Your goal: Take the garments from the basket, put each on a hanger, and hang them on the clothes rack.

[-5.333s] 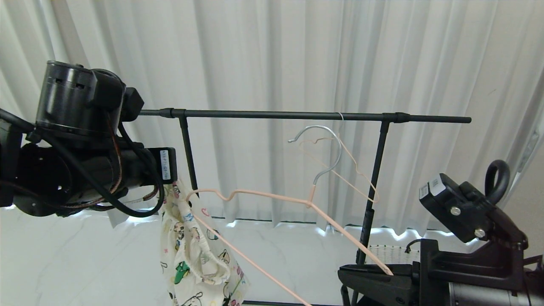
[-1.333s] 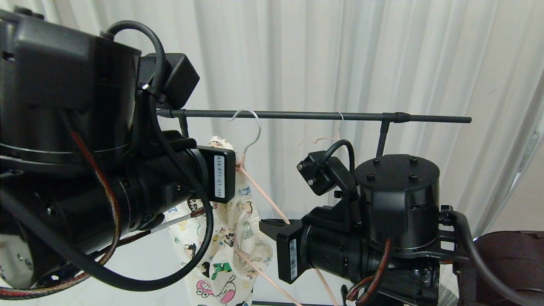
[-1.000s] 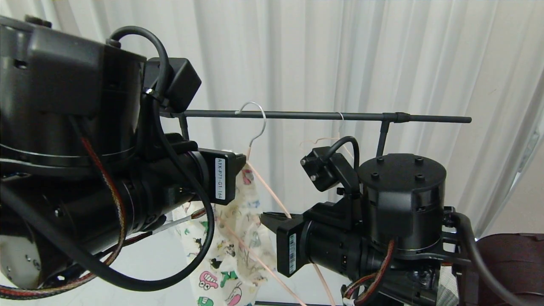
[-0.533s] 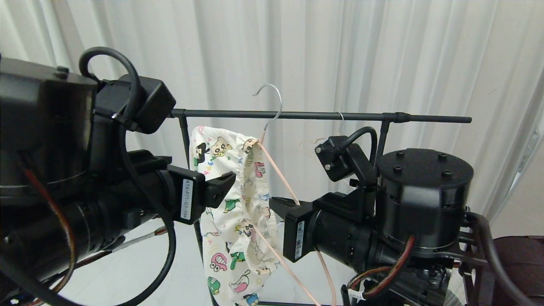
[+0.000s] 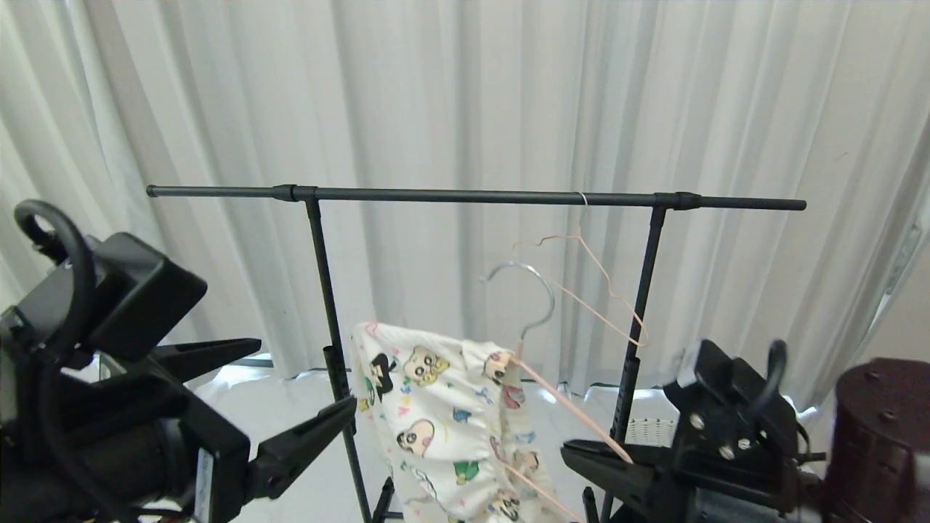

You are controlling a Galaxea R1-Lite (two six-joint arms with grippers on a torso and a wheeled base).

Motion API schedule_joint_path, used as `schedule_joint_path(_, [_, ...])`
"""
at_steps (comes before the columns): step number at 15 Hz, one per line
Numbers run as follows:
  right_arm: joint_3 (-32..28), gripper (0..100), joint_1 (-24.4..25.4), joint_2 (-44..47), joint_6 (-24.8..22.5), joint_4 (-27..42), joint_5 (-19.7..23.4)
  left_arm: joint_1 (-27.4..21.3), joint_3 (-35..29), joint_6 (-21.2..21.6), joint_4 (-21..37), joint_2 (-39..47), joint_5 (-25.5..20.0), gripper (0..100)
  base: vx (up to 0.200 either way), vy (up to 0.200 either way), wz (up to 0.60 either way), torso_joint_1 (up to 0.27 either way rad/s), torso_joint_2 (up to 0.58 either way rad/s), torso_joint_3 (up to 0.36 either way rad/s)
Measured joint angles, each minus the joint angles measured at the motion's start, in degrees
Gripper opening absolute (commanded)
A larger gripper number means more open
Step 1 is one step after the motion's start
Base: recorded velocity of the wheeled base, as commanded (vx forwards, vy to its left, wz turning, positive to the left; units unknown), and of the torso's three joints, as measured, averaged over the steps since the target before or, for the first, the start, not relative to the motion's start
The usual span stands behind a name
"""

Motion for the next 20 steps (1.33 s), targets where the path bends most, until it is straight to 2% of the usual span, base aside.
schedule_joint_path(1, [3.4,0,-0.4,-2.2,-3.2,-0.2,2.2,-0.1,2.1,2.0,-1.6,-1.6,-4.4,100,0.0,0.0,0.0,0.0,0.0,0.0])
schedule_joint_path(3, [8.0,0,-0.8,-5.3,-8.7,-0.1,6.7,-0.4,7.0,8.7,-5.7,-4.1,-13.9,100,0.0,0.0,0.0,0.0,0.0,0.0])
schedule_joint_path(5, [8.9,0,-0.9,-6.1,-12.8,-0.2,10.5,-0.6,10.8,16.4,-7.2,-5.4,-22.4,100,0.0,0.0,0.0,0.0,0.0,0.0])
schedule_joint_path(7, [8.4,0,-0.4,-5.8,-16.1,-0.2,12.9,-0.6,13.7,19.7,-7.4,-6.1,-27.4,100,0.0,0.0,0.0,0.0,0.0,0.0])
schedule_joint_path(9, [7.9,0,2.2,-5.2,-18.3,-0.2,14.4,-0.6,15.2,20.3,-7.4,-6.3,-30.0,100,0.0,0.0,0.0,0.0,0.0,0.0])
schedule_joint_path(12, [6.8,0,6.6,-3.5,-18.6,-0.2,14.4,-1.8,17.9,22.0,-7.4,-5.2,-31.1,100,0.0,0.0,0.0,0.0,0.0,0.0])
schedule_joint_path(17, [3.8,0,8.9,-1.5,-18.7,-0.2,14.2,-4.6,21.8,22.6,-7.5,-4.0,-31.4,100,0.0,0.0,0.0,0.0,0.0,0.0])
schedule_joint_path(18, [3.5,0,9.2,-1.3,-18.7,-0.2,14.1,-4.7,21.9,22.6,-7.5,-3.9,-31.4,0,0.0,0.0,0.0,0.0,0.0,0.0])
schedule_joint_path(20, [3.1,0,9.6,-1.0,-18.7,-0.2,14.1,-4.8,21.9,22.7,-7.5,-3.9,-31.4,0,0.0,0.0,0.0,0.0,0.0,0.0])
